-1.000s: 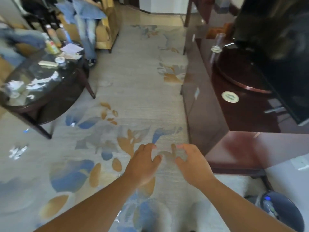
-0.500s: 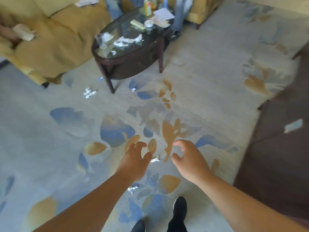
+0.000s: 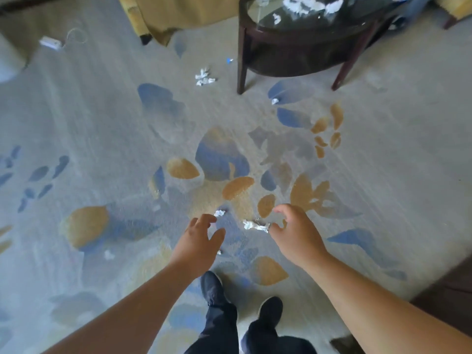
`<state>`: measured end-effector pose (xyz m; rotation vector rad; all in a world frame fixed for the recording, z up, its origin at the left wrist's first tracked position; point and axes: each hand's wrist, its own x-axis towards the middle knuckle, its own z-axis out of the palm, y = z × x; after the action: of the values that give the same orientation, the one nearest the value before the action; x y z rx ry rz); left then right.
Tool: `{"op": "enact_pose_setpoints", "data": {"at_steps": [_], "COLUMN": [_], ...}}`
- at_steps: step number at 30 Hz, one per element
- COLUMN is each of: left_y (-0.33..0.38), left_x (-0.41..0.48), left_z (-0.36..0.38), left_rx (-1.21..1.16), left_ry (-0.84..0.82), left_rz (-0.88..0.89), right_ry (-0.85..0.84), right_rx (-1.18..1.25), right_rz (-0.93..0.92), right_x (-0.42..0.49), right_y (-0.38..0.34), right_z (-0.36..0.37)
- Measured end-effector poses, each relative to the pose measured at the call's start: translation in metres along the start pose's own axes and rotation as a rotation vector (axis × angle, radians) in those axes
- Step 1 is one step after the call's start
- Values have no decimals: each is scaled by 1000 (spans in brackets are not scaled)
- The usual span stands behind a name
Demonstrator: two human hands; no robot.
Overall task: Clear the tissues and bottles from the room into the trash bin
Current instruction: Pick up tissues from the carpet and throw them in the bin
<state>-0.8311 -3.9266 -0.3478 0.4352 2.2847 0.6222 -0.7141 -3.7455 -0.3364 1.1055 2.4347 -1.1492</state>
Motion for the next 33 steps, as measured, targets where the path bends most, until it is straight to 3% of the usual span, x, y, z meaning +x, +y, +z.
{"op": "enact_pose_setpoints", "data": {"at_steps": [7,20,33], "left_y": [-68,-262,-373], "left_x": [67,218,300], "left_z": [35,263,385], "left_rx": [21,71,155], "left_ry": [4,-27,10], "left_rz": [-86,-334,-396], "right_ry": [-61,-312,-412], "right_rx": [-72,-247,-347], "right_rz": [-8,-35,-205], "right_x": [76,237,329], "right_y": [36,206,275], "right_z": [67,270,414]}}
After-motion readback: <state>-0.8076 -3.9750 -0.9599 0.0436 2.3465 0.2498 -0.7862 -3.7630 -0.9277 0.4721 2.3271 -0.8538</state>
